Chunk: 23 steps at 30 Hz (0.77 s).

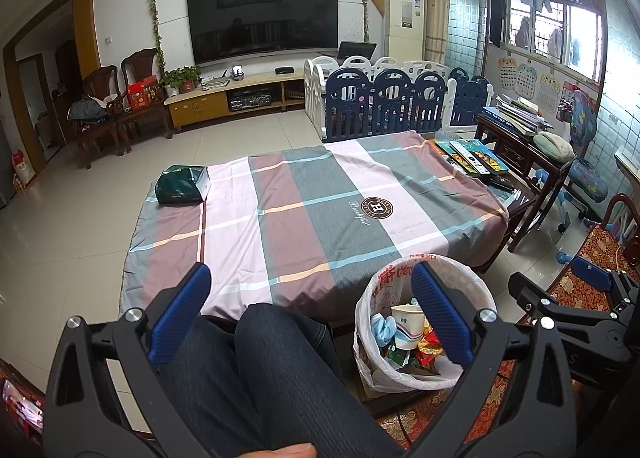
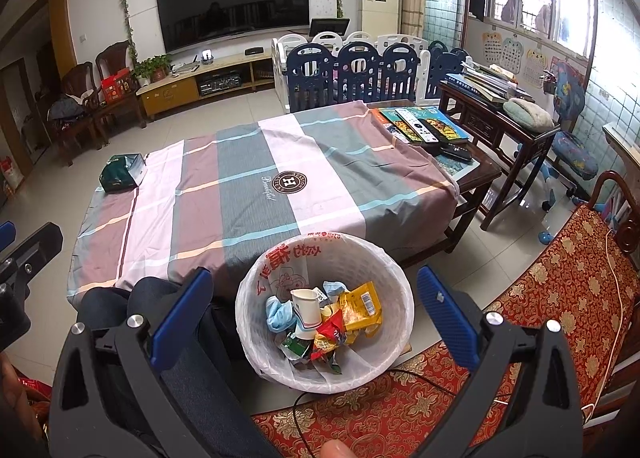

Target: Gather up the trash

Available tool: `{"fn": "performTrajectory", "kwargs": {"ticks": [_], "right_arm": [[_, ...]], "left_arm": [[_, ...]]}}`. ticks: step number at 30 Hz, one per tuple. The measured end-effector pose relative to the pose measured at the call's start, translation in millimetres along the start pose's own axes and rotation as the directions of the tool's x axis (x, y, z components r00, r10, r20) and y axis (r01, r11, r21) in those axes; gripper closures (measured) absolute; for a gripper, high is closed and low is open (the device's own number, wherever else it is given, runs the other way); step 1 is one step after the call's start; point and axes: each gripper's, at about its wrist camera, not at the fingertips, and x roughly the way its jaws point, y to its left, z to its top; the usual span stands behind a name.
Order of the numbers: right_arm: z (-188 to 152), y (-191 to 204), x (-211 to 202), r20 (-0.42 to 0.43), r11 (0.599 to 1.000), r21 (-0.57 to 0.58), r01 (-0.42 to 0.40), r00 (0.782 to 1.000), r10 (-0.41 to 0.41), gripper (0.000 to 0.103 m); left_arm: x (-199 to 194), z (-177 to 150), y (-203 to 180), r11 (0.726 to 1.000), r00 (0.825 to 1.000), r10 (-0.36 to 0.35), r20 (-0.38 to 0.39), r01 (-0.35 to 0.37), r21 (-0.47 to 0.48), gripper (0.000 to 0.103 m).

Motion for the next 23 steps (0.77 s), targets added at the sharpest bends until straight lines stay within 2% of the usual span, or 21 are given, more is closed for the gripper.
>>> {"fn": "performTrajectory", "kwargs": {"ticks": [18,19,21,23], "right_arm": [[-7.1,-1.1,3.9,-0.003,1.000,0.013,-0.004,1.000,0.004,0.003],[-4.7,-2.9,1.4,0.016,0.999,0.025,-0.021,1.000,0.020,0.003],[-2.3,1.1,-15.9,0.112,0.996,0.023,-0.092,0.990,0.089,0.003],[-2.2,17.4,-37.1,0.211,0.980,-0.049,-0.191,0.958,0.197,0.003]], "left_arm": [[14.5,-11.6,7.8,1.000,0.999,0.017,-0.031,-0.018,-0.016,0.003],[21.3,-12.1,11.1,0.999,0.999,0.033,-0.036,-0.033,-0.021,0.003],[45.0,-16.6,18.2,0.995,0.994,0.089,-0.066,-0.091,-0.029,0.003],[82.0,-26.6,24.4,0.989,0.982,0.139,-0.131,-0.143,-0.025,0.003]]}}
